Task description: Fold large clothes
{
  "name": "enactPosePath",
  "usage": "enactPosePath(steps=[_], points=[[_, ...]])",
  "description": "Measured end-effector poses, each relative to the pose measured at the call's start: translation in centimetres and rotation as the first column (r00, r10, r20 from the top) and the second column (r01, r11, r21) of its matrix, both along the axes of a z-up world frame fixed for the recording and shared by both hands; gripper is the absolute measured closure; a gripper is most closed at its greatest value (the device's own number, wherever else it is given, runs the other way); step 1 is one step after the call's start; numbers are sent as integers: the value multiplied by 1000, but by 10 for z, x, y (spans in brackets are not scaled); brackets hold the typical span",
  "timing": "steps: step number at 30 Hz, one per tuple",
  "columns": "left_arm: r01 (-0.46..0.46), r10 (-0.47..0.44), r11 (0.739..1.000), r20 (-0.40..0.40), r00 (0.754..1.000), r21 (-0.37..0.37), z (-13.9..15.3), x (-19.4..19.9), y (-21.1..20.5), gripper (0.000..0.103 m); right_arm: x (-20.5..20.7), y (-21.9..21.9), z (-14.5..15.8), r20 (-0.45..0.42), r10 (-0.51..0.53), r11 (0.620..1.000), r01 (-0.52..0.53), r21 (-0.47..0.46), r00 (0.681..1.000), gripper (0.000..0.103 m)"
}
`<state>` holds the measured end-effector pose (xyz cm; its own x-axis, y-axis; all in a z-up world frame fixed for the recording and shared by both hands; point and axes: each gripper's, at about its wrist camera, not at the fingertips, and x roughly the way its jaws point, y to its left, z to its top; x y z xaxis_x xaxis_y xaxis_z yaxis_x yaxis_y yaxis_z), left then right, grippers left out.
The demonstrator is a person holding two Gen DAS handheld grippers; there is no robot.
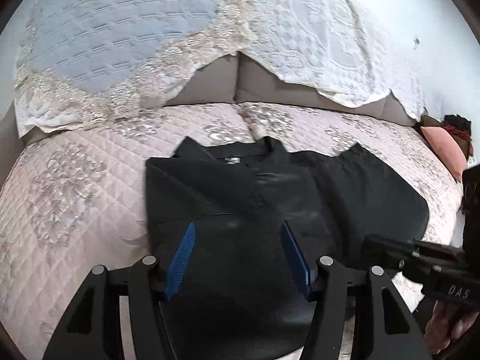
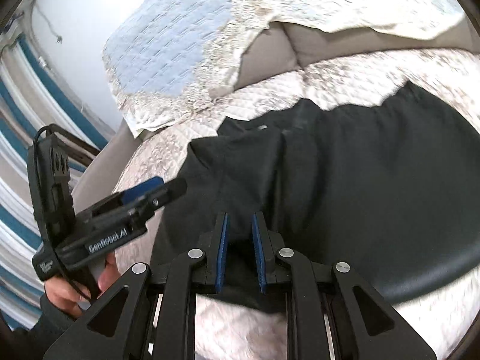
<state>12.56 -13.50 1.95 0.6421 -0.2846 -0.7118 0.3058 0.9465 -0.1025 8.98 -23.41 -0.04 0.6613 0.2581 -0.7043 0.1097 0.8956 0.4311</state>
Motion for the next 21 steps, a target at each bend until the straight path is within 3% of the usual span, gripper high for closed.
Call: enactPosePath(steps=[5,9,14,21], points=[[-51,51,999,-8,999,14,-6,20,16,42,41,8,-10,-18,32,998,-33,-59,999,86],[-69,69,998,-58,996,10,-22,37,20,43,65,-2,-42,-104,-6,993,-6,-115,995,89],[-53,57,998,-92,994,47,-49,43,9,42,60,-8,-62,-86,-11,988,-2,-154,996,89],[-49,55,997,-98,994,60,-49,45,5,40,65,-11,-59,-109,-18,991,4,-135,994,89]])
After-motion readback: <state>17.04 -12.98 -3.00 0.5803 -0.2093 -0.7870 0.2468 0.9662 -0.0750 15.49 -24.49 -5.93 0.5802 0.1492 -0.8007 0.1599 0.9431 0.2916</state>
